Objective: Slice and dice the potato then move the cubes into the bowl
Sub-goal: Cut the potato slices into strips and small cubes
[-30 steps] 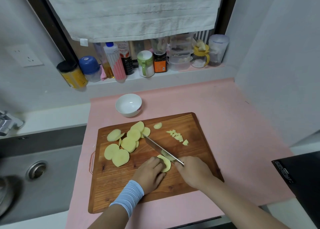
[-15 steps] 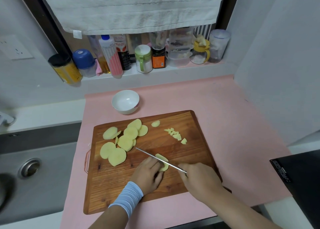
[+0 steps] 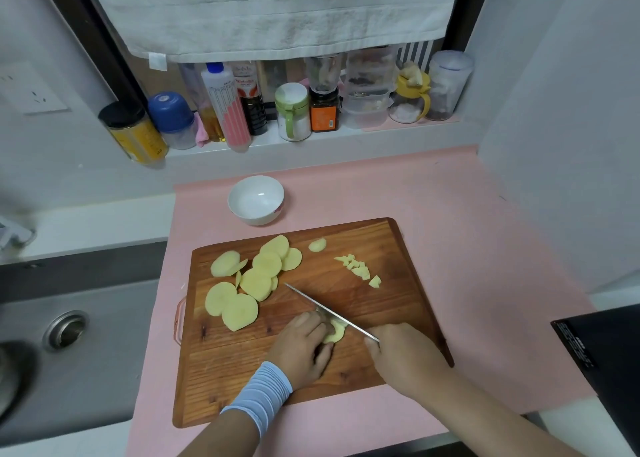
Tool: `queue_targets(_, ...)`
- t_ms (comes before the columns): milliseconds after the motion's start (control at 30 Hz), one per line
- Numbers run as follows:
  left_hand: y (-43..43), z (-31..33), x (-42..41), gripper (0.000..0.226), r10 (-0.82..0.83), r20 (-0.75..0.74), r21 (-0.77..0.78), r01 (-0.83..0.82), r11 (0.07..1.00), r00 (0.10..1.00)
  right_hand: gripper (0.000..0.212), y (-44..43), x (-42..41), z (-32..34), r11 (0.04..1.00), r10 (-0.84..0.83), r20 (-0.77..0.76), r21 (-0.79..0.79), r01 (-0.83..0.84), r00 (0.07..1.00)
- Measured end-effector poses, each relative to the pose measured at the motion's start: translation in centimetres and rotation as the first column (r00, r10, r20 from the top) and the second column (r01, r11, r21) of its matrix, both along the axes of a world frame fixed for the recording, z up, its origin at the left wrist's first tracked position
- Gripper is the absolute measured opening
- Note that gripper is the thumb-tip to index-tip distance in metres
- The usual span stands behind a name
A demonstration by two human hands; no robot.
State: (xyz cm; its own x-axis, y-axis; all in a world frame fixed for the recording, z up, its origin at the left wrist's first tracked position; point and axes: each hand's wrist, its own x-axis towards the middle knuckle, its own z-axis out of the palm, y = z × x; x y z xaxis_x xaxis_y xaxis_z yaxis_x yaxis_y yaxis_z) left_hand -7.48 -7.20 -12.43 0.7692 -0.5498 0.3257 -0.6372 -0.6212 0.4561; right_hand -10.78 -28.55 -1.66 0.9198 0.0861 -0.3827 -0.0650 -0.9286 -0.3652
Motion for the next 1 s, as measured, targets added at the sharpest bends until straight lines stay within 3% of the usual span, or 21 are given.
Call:
queue_targets(333,-0.1,-0.2,-0.4,0.011,-0.001,0.113,0.06,-0.006,0.998,0.994,0.03,0.6,0.8,-1.2,0.998,0.014,-0.003,0.058,-0.013,1.0)
queue_targets(733,0.0,-0.1,-0.5,0.011,0.035,0.066,-0.006,-0.034,0.999,0.997,0.028,0.3,-1.4,0.2,0.997,0.079,0.106,0.017,-0.081,0.991)
queue_targets(1000,0.0,-0.2,-0.4,0.01,0.032,0.073,-0.048,-0.028,0.998,0.997,0.031,-0.4,-1.0,0.2,0.999,0.044,-0.008,0.017,-0.044,0.999)
